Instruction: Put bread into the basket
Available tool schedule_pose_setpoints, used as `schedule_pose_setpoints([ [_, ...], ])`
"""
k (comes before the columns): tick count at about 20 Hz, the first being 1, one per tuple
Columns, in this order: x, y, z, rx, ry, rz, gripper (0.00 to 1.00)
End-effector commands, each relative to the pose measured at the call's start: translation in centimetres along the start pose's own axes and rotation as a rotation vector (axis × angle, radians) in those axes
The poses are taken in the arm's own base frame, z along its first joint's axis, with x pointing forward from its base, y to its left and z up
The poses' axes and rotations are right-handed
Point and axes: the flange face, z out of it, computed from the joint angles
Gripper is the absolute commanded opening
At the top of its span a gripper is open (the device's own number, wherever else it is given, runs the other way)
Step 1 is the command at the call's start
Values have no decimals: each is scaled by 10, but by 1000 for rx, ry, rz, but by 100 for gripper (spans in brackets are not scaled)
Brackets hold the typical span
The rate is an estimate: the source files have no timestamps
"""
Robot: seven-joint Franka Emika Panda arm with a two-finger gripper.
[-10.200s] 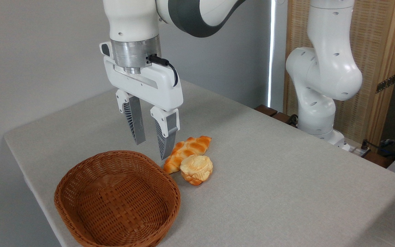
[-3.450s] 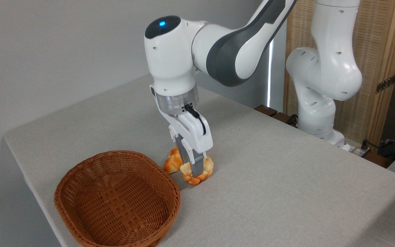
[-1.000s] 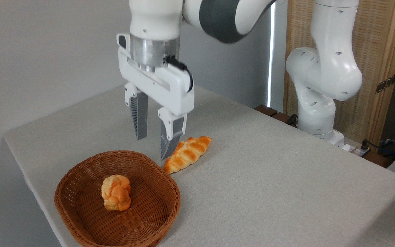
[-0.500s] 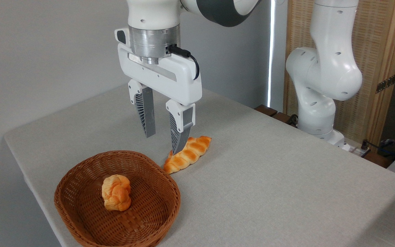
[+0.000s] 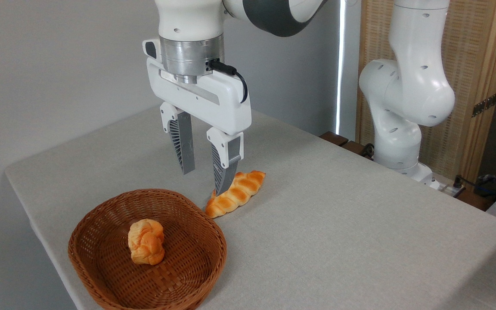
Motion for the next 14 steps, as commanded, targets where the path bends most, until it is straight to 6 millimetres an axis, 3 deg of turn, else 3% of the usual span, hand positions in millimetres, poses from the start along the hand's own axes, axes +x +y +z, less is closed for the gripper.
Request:
schedule_pose_setpoints([
  [1,3,3,-5,8,-16,3,100],
  [2,-3,-4,-6,8,-15,-13,100],
  [14,-7,-9,-13,-2,14,-26,100],
])
